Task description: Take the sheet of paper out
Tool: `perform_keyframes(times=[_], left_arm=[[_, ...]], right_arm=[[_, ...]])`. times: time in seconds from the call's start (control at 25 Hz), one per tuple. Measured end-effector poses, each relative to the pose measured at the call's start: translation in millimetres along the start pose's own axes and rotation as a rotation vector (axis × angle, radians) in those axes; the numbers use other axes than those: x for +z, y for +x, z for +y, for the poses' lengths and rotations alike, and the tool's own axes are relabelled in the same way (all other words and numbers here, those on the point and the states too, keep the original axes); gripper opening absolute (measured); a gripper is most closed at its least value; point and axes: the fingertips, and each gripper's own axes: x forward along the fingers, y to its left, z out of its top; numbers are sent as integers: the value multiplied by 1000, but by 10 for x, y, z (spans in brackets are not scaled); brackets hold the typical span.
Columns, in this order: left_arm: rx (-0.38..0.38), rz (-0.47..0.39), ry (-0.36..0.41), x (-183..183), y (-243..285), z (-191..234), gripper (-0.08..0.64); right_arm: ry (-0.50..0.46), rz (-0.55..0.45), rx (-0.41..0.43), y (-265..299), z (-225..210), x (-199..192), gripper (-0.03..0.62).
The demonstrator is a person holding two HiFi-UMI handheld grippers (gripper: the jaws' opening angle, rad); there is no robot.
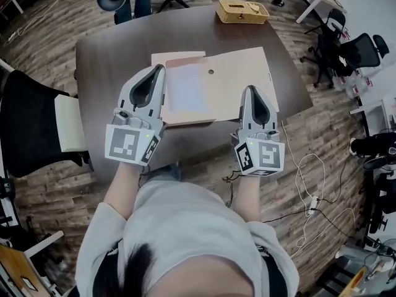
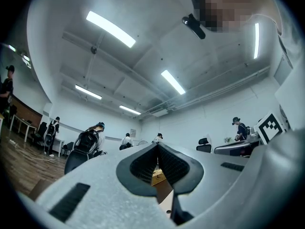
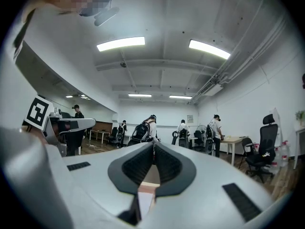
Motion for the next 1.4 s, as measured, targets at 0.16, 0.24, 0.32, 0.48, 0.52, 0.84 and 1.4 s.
perform_keyframes(times=[0.16, 0.24, 0.32, 0.48, 0.52, 0.84, 1.4], left_arm=[[-8, 13, -3, -97, 138, 166, 9], [-12, 21, -9, -157, 207, 248, 9], [-15, 30, -17, -224, 259, 323, 9], [-23, 53, -39, -381, 347, 465, 9], [-25, 59, -45, -425, 365, 499, 9], [-46, 108, -89, -768, 436, 690, 9], [5, 170, -104, -1091, 484, 773, 9]], right_arm=[[-2, 13, -3, 230, 11, -57, 17], [8, 25, -2, 346, 17, -104, 17], [24, 43, 0, 451, 26, -173, 17], [40, 91, 4, 664, 57, -347, 17], [48, 105, 6, 716, 68, -402, 17], [165, 246, 27, 999, 129, -931, 17], [359, 608, 197, 1397, 129, -1935, 18]])
